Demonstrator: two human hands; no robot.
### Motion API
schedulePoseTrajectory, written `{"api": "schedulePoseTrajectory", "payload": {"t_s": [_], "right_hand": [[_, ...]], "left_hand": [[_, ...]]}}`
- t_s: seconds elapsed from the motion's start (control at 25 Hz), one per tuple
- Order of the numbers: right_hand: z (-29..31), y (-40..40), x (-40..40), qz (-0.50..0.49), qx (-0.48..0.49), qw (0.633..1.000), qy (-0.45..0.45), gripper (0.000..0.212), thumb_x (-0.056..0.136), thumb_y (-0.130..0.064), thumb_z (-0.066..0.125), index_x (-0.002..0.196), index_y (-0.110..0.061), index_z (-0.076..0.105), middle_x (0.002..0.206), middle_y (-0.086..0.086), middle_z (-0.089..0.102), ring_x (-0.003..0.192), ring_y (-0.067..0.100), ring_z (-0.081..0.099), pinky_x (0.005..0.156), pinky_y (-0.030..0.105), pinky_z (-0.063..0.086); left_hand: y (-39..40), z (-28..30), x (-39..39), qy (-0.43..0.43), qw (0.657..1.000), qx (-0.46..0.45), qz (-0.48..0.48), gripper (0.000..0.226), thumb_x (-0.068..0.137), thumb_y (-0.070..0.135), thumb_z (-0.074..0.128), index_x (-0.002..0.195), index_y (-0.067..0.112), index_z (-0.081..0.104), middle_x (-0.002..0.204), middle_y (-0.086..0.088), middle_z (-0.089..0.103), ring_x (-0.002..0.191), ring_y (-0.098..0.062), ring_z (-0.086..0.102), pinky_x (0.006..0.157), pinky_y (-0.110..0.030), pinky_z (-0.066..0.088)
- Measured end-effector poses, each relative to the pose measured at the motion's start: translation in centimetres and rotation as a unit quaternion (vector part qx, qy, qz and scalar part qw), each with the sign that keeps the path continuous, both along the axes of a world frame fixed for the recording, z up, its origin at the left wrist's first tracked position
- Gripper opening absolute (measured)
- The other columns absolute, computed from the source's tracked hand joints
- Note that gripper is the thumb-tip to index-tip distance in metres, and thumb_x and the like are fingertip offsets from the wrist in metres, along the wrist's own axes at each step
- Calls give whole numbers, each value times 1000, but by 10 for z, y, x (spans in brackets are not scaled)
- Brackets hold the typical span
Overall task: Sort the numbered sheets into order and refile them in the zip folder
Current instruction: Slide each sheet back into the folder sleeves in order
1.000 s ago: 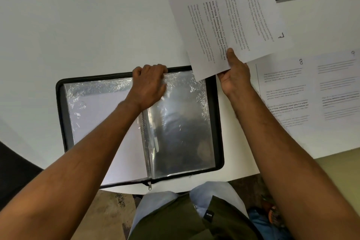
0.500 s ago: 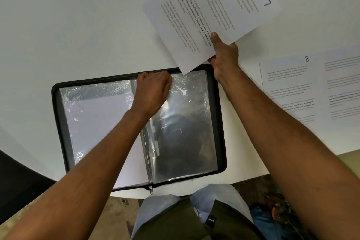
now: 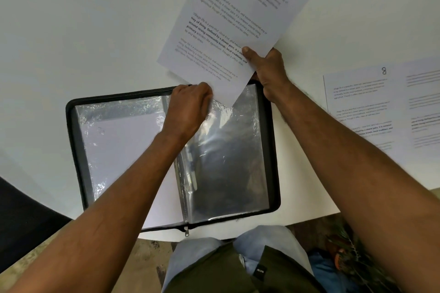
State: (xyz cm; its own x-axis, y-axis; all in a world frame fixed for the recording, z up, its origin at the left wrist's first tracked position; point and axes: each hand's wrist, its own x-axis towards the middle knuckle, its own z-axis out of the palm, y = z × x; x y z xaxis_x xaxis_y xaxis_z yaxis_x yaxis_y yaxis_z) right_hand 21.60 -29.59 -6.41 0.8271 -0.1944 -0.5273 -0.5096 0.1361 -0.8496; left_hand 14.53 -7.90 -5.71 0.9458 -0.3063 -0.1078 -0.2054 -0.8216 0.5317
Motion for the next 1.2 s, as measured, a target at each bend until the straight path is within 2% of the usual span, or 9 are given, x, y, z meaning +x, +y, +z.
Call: {"api": "schedulePoseTrajectory", "payload": {"t_s": [0.12, 0.2, 0.4, 0.68, 0.8, 0.96, 1.08, 1.2], "right_hand": [[1, -9, 2, 54, -19, 998, -2, 32, 93, -13, 74, 124, -8, 66, 113, 5, 76, 101, 21, 75, 82, 35, 62], [2, -13, 4, 85, -17, 996, 1, 36, 93, -13, 75, 127, -7, 65, 116, 6, 75, 103, 20, 74, 81, 35, 62], [4, -21, 10, 181, -46, 982, 19, 44, 92, -17, 77, 132, -8, 62, 122, 6, 72, 105, 18, 73, 84, 34, 62], [4, -34, 19, 279, -59, 958, 25, 46, 95, -13, 72, 139, -8, 59, 120, 2, 70, 92, 1, 72, 70, 18, 56], [5, -36, 27, 307, -75, 949, 20, 46, 95, -14, 72, 139, -8, 59, 118, 0, 70, 88, -2, 72, 68, 13, 54], [5, -37, 33, 326, -100, 940, 9, 47, 94, -18, 73, 138, -9, 60, 122, 5, 70, 89, 3, 72, 68, 15, 55], [4, -38, 36, 315, -105, 943, 0, 48, 92, -21, 76, 138, -11, 62, 124, 5, 71, 99, 14, 73, 70, 25, 60], [0, -41, 38, 315, -117, 942, 1, 50, 92, -24, 77, 138, -11, 62, 125, 7, 71, 103, 22, 73, 70, 30, 61]], "left_hand": [[-1, 1, -1, -4, 999, 36, 22, 14, 102, 25, 50, 100, 23, 64, 89, 5, 63, 87, -18, 56, 88, -36, 24], [-2, 1, -1, -4, 998, 48, 31, 16, 102, 26, 48, 101, 25, 65, 91, 6, 62, 90, -18, 55, 86, -36, 21], [-1, 2, -1, -11, 997, 64, 43, 17, 102, 29, 51, 99, 29, 67, 90, 9, 65, 90, -18, 54, 82, -37, 20], [3, 1, 5, 52, 998, -10, 45, 6, 101, 33, 58, 98, 33, 64, 90, 17, 63, 92, -12, 57, 87, -40, 27], [9, 2, 8, 68, 997, -16, 43, 7, 100, 39, 62, 101, 33, 65, 92, 18, 62, 97, -13, 58, 87, -39, 25], [22, 3, 12, 69, 996, 32, 39, 13, 98, 46, 61, 101, 33, 65, 91, 18, 60, 101, -15, 54, 87, -39, 21], [33, 4, 14, 55, 995, 74, 40, 19, 97, 51, 60, 97, 33, 64, 92, 15, 63, 101, -15, 50, 86, -38, 18], [42, 3, 15, 39, 990, 123, 48, 20, 94, 46, 54, 89, 29, 63, 93, 10, 60, 105, -19, 51, 91, -42, 20]]}}
